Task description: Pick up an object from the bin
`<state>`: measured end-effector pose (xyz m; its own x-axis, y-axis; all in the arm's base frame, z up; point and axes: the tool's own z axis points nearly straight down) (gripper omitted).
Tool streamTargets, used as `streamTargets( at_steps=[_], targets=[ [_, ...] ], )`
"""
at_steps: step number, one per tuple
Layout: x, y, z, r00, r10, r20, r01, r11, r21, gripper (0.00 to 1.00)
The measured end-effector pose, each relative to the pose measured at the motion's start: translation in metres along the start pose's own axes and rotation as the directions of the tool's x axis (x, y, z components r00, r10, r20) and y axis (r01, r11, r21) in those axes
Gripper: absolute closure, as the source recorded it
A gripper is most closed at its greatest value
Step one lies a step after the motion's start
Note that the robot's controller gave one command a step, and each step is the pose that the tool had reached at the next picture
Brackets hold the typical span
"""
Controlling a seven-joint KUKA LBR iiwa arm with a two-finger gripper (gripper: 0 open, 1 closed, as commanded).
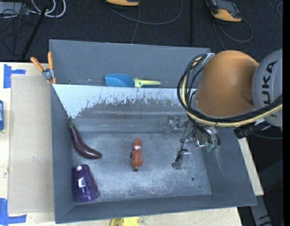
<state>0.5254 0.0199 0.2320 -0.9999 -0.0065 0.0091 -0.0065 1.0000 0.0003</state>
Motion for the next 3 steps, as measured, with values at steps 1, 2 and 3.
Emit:
streamTargets(
  at_steps=[1,2,3],
  targets=[
    [-0.001,0.0,-0.004,1.0,0.0,0.008,0.0,1.0,0.0,0.0],
    [-0.011,0.023,0.05,0.995,-0.102,0.012,0.102,0.995,0.001,0.0],
    [-0.025,0.078,0.07,0.937,-0.349,0.01,0.349,0.937,0.003,0.0]
  ],
)
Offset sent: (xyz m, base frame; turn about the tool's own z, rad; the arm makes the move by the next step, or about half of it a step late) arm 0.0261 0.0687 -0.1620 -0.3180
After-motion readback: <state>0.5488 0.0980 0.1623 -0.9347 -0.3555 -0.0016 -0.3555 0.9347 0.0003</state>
